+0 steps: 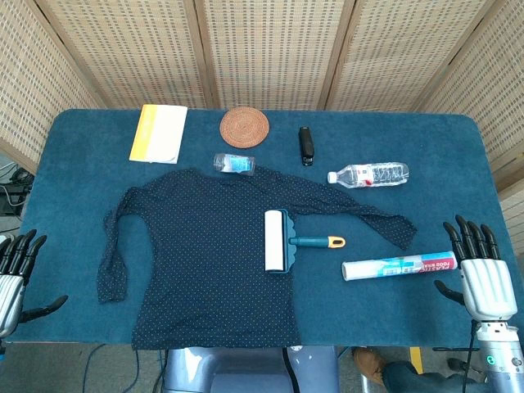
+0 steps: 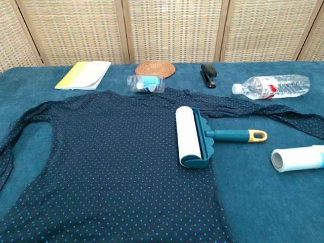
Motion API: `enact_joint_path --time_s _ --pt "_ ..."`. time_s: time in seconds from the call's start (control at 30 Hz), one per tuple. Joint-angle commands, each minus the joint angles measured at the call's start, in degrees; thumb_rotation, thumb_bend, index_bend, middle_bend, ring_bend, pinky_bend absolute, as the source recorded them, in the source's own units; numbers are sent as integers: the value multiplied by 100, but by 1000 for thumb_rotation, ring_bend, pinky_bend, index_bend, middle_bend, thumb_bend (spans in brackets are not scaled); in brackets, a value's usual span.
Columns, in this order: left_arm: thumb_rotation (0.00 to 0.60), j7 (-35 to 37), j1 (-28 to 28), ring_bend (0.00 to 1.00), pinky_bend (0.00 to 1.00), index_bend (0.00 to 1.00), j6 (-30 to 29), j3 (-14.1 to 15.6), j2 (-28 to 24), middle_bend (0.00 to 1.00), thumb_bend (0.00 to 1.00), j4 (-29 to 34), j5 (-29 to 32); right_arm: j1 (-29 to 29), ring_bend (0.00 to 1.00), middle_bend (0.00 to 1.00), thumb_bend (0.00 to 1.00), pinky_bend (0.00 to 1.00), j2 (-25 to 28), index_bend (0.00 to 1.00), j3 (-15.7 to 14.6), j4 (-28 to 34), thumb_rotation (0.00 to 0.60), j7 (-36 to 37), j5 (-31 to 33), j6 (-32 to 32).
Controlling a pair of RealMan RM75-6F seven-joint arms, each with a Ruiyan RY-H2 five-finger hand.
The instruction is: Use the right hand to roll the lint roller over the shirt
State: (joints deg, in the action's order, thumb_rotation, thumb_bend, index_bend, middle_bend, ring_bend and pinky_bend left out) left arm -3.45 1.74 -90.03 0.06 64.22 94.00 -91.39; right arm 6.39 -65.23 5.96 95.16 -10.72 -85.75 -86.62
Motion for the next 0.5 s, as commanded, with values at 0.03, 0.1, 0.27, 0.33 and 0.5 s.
enact_joint_path --time_s 0.03,0.1,0.27,0.33,0.5 --pt "600 5 -1 0 0 0 -4 0 1 0 0 -4 -4 9 0 0 0 0 -11 0 -1 3 600 -19 6 18" --pt "600 26 -3 0 0 0 -14 -9 -6 0 0 -1 0 33 0 0 0 0 -28 0 -7 15 600 -45 27 79" --pt "600 14 27 0 0 0 33 -55 9 0 0 -24 71 313 14 32 0 0 -11 0 75 96 600 -421 148 509" --pt "600 -52 74 0 0 0 144 -83 32 0 0 -29 160 669 193 210 0 0 80 0 247 257 600 -815 314 979" --pt "600 -182 144 0 0 0 305 -155 67 0 0 -21 353 1535 798 758 0 702 250 0 588 616 600 -1378 831 2197"
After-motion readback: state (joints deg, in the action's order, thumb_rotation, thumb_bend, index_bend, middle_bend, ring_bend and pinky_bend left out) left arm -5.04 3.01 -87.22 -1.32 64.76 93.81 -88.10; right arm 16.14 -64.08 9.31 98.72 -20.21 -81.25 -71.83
